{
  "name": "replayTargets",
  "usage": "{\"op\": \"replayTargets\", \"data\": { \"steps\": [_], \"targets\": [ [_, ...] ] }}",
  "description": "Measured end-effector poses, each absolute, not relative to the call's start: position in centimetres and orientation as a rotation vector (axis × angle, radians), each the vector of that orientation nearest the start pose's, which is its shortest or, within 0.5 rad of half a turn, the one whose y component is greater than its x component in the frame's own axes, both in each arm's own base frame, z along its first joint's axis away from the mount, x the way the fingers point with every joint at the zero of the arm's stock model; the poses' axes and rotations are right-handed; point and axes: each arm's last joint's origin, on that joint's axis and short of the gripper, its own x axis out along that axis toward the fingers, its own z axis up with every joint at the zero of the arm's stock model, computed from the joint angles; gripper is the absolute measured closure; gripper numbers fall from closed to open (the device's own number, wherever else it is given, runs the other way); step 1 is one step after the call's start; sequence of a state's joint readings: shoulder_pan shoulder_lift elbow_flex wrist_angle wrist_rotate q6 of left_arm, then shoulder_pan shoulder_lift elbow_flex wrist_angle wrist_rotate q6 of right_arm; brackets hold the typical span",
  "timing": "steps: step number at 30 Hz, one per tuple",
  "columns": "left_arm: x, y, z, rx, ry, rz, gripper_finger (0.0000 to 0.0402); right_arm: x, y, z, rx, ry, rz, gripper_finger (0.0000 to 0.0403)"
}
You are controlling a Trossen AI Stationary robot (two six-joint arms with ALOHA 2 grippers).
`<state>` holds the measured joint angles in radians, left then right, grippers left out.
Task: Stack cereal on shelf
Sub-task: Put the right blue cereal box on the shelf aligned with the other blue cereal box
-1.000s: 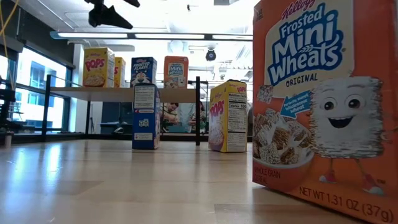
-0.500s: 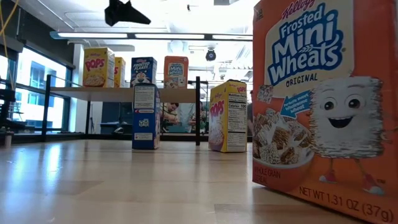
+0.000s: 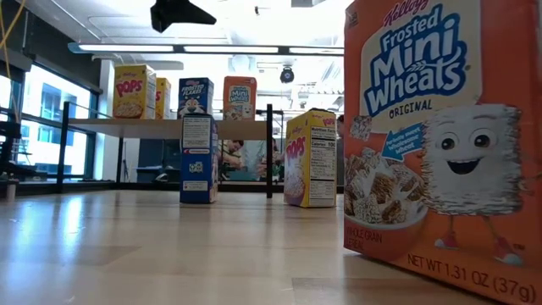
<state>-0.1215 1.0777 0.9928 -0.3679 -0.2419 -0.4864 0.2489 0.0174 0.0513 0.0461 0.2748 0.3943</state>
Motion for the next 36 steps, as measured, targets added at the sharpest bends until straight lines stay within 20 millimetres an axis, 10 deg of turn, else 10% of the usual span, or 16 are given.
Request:
{"op": "replayTargets", "data": {
  "steps": [16,36],
  "targets": [
    [22.7,-2.1,33.6,-0.334,0.405,0.195,0.0066,8.2,1.7,23.9,0.303,-0.377,0.172,0.0155],
    [22.7,-1.9,33.6,-0.403,0.387,0.251,0.0066,10.9,2.5,32.0,0.24,0.286,0.113,0.0155]
  ]
}}
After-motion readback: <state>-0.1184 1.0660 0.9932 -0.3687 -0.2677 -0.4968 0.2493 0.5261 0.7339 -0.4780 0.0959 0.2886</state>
